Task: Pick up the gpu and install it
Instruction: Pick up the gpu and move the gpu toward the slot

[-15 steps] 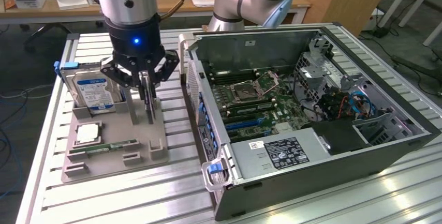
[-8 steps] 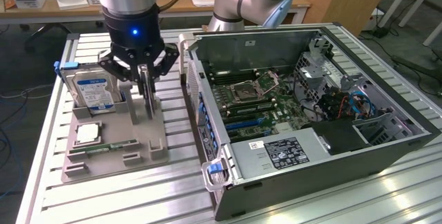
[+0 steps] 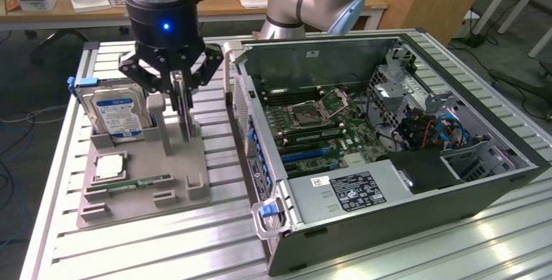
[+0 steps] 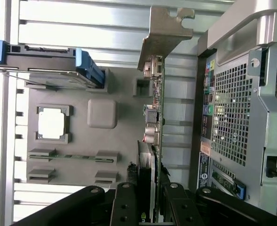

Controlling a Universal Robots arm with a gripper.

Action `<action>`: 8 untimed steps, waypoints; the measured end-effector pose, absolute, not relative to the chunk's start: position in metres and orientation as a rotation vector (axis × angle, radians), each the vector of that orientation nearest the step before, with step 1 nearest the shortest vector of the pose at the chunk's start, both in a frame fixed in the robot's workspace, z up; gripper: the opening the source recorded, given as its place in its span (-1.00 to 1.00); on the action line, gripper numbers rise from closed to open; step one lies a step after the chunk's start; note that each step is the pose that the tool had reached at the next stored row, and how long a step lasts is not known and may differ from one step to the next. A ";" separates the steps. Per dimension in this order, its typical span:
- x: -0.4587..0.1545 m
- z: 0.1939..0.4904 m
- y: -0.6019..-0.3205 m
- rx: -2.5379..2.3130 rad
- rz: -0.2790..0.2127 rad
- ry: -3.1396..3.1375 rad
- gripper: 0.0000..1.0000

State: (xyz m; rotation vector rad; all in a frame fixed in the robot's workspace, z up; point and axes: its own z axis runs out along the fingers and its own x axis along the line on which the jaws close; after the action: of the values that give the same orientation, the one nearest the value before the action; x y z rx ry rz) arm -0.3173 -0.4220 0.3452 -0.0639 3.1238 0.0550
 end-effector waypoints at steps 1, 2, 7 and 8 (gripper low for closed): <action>-0.317 0.347 -0.422 -0.064 0.055 3.124 -0.46; -0.317 0.348 -0.422 -0.064 0.056 3.124 -0.46; -0.317 0.354 -0.422 -0.064 0.057 3.124 -0.46; -0.317 0.354 -0.422 -0.064 0.057 3.124 -0.46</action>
State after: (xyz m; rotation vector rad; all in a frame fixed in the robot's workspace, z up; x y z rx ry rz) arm -0.3173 -0.4220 0.3542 -0.0640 3.1235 0.0570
